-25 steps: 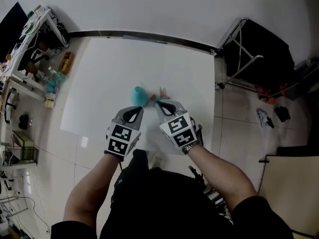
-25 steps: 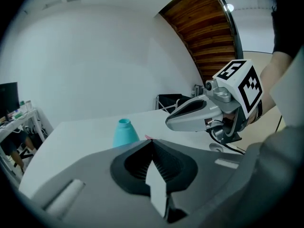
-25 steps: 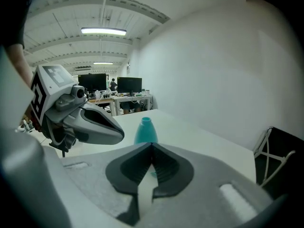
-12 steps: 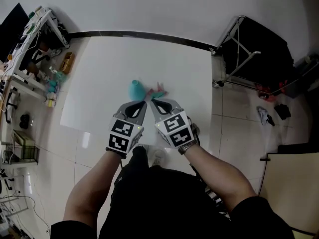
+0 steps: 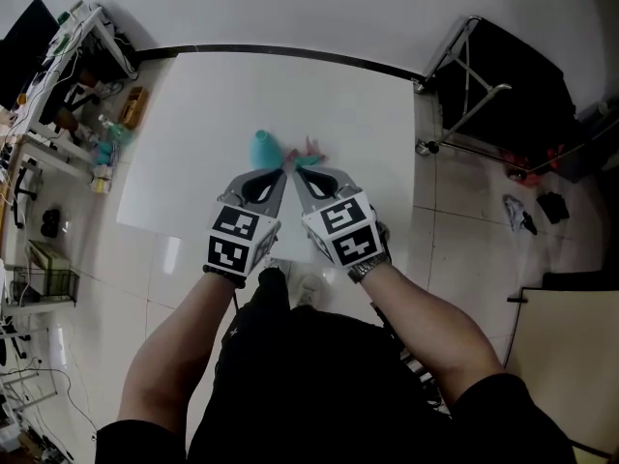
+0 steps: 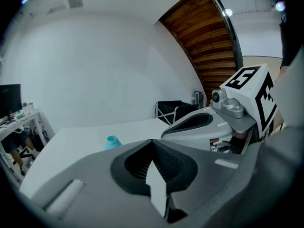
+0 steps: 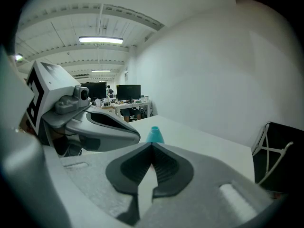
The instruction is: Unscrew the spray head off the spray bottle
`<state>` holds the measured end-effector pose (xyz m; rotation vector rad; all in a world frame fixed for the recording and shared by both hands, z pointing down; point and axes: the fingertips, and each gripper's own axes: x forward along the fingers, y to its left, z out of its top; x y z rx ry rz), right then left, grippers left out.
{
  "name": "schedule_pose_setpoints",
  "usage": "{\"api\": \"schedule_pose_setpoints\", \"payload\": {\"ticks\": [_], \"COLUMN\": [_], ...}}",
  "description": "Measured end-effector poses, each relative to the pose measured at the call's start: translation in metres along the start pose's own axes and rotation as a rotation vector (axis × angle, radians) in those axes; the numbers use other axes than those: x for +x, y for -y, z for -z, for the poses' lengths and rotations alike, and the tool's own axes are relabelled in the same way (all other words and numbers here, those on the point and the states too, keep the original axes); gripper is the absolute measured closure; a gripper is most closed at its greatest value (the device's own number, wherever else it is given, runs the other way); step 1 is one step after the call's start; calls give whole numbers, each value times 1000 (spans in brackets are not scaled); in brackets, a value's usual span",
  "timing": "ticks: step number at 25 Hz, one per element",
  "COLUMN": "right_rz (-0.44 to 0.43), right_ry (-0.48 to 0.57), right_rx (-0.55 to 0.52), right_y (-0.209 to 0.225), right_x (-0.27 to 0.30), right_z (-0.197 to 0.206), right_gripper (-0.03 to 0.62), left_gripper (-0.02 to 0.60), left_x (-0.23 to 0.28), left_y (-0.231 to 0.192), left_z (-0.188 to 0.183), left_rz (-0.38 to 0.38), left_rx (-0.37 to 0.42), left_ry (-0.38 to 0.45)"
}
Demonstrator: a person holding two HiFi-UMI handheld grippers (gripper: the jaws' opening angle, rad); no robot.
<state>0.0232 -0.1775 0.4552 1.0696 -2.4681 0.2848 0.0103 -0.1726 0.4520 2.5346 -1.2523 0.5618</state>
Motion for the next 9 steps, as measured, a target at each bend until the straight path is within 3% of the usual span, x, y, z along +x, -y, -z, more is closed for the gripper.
{"api": "schedule_pose_setpoints", "payload": {"ticks": [9], "right_rz": [0], "right_ry": [-6], "right_rx": [0], "right_y": [-2], "right_x": [-5], "right_z": [4], "right_gripper": [603], "left_gripper": [566], "left_x": [0], "left_y": [-1], "left_z": [1], "left_rz": [-30], "left_rx": [18], "left_ry": [8]}}
